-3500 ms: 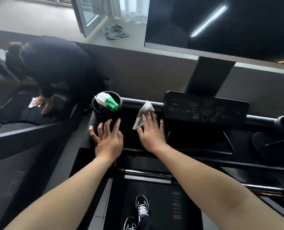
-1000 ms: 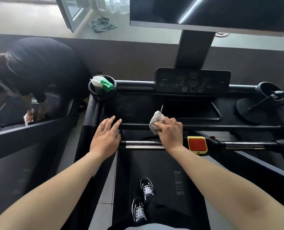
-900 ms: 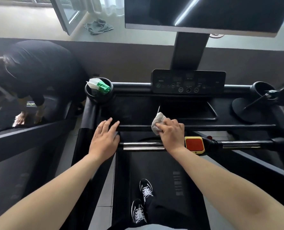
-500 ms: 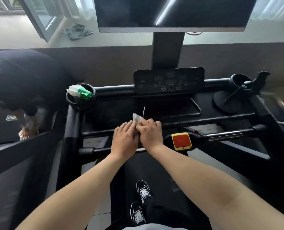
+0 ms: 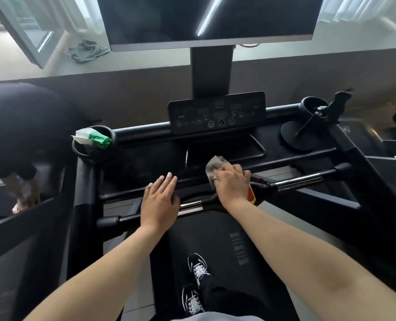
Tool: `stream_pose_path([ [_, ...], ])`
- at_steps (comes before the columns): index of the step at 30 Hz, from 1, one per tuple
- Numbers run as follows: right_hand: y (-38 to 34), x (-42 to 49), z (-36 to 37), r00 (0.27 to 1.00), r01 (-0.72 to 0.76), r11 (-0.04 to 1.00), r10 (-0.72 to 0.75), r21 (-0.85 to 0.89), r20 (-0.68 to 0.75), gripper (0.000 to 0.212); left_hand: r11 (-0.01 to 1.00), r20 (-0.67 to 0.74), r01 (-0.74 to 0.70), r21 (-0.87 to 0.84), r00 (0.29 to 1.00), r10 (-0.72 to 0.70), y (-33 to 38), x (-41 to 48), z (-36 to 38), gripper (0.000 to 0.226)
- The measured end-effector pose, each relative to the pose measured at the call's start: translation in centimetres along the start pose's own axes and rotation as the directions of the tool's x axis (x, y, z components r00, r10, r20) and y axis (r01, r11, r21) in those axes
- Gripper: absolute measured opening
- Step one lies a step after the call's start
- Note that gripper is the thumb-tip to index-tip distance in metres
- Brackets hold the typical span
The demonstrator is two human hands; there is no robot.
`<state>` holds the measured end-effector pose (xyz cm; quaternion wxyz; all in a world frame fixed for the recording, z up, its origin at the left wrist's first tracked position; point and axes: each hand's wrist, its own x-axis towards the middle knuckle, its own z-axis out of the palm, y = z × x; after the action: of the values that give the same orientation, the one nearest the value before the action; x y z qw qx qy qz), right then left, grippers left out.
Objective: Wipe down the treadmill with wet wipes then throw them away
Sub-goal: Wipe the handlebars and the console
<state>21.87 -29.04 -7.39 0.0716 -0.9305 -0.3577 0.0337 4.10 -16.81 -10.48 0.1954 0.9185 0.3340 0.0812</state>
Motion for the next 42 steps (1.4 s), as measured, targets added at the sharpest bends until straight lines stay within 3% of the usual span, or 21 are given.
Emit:
stream_pose_path([
  [6, -5.3, -1.4, 0.8, 0.978, 0.209, 0.978, -0.208, -0.026, 0.022, 0.029, 1.000, 0.000, 0.027, 0.002, 1.000, -0.027, 0.5, 0.1, -0.2, 0.055],
  [11, -4.7, -1.4, 1.2, 0.951, 0.303, 0.953, -0.300, -0.026, 0.069, 0.039, 0.996, -0.018, 0.086, -0.028, 0.996, -0.087, 1.4, 0.3, -0.1, 0.050],
  [13, -2.6, -1.2, 1.1, 0.955, 0.280, 0.960, -0.281, 0.023, 0.094, 0.047, 0.993, -0.016, 0.118, -0.031, 0.993, -0.119, 1.9, 0.5, -0.3, 0.049],
  [18, 4.5, 0.1, 0.5, 0.992, 0.026, 0.994, -0.038, 0.103, 0.121, 0.054, 0.978, -0.060, 0.206, -0.031, 0.976, -0.208, 3.6, 1.3, -0.2, 0.045],
  [23, 3.9, 1.0, 0.3, 0.984, 0.063, 0.994, -0.077, 0.090, 0.159, 0.058, 0.926, -0.031, 0.374, -0.045, 0.926, -0.376, 6.1, 2.9, 0.2, 0.051],
  [25, 1.9, 1.3, 0.2, 0.955, 0.180, 0.976, -0.203, 0.120, 0.218, 0.061, 0.908, 0.003, 0.418, -0.018, 0.909, -0.418, 6.7, 3.5, 0.5, 0.054],
  [28, -1.1, 2.0, 0.5, 0.846, 0.425, 0.892, -0.452, 0.153, 0.284, 0.061, 0.887, 0.044, 0.462, 0.014, 0.885, -0.463, 7.1, 4.0, 0.7, 0.056],
  [33, -0.1, 5.2, 0.4, 0.679, 0.653, 0.746, -0.653, 0.132, 0.336, 0.064, 0.839, 0.089, 0.544, 0.013, 0.835, -0.543, 7.3, 5.2, 0.5, 0.058],
  [35, 1.4, 7.5, 0.1, 0.702, 0.622, 0.769, -0.631, 0.147, 0.331, 0.061, 0.836, 0.096, 0.547, 0.052, 0.830, -0.549, 7.4, 5.3, 0.7, 0.058],
  [39, 3.9, 11.8, -0.6, 0.840, 0.402, 0.903, -0.430, 0.152, 0.332, 0.061, 0.821, 0.087, 0.569, 0.035, 0.817, -0.570, 7.4, 5.0, 1.5, 0.058],
  [42, 3.7, 12.2, -0.6, 0.876, 0.316, 0.940, -0.341, 0.130, 0.340, 0.068, 0.810, 0.084, 0.586, 0.031, 0.806, -0.587, 7.5, 5.2, 1.7, 0.059],
])
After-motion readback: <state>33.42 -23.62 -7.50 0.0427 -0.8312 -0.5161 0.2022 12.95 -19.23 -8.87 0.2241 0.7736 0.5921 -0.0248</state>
